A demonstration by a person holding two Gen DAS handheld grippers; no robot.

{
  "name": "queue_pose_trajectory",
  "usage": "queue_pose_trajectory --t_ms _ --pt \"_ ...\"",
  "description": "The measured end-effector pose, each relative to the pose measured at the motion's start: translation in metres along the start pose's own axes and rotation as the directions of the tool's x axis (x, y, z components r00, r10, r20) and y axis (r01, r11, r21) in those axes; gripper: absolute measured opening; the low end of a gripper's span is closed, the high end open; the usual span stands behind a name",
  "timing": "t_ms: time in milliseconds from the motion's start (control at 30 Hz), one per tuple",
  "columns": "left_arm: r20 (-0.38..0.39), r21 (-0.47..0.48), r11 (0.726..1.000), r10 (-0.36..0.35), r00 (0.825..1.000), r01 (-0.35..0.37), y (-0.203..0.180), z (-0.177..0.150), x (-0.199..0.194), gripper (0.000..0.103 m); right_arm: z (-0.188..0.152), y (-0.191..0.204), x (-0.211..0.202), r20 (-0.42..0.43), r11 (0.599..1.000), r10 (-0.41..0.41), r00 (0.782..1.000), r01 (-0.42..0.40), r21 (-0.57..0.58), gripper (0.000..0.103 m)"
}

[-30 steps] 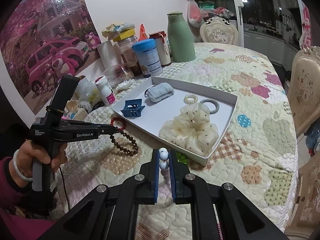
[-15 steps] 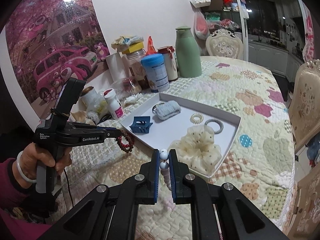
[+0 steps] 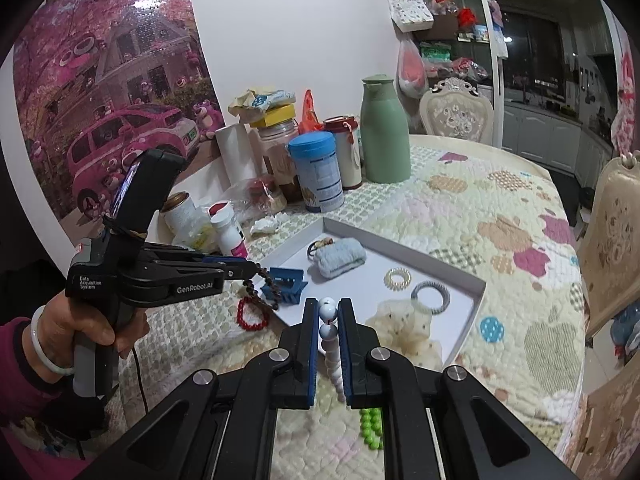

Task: Organize jewelry
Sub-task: 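Lift both bracelets and lower them into the white tray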

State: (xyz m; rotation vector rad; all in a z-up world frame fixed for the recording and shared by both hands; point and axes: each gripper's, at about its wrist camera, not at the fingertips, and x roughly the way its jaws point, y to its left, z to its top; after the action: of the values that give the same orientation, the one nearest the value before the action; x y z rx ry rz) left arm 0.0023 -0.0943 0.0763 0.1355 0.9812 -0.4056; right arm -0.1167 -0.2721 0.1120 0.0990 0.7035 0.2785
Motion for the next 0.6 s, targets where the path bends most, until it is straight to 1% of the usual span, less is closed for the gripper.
queue_pose_trajectory --t_ms 367,600 --pt "-0.011 0.030 0.999 -0.018 1.000 0.018 -0.015 0.023 0.023 0.008 0.025 -0.014 0.022 -0.001 1.000 -0.013 1.000 0.013 0.013 0.009" --pt "-0.039 0.025 0.998 -0.049 0.998 0.050 -0.024 0.032 0.044 0.007 0.034 -0.028 0.056 -0.039 0.999 -0.014 0.999 0.015 0.034 0.009"
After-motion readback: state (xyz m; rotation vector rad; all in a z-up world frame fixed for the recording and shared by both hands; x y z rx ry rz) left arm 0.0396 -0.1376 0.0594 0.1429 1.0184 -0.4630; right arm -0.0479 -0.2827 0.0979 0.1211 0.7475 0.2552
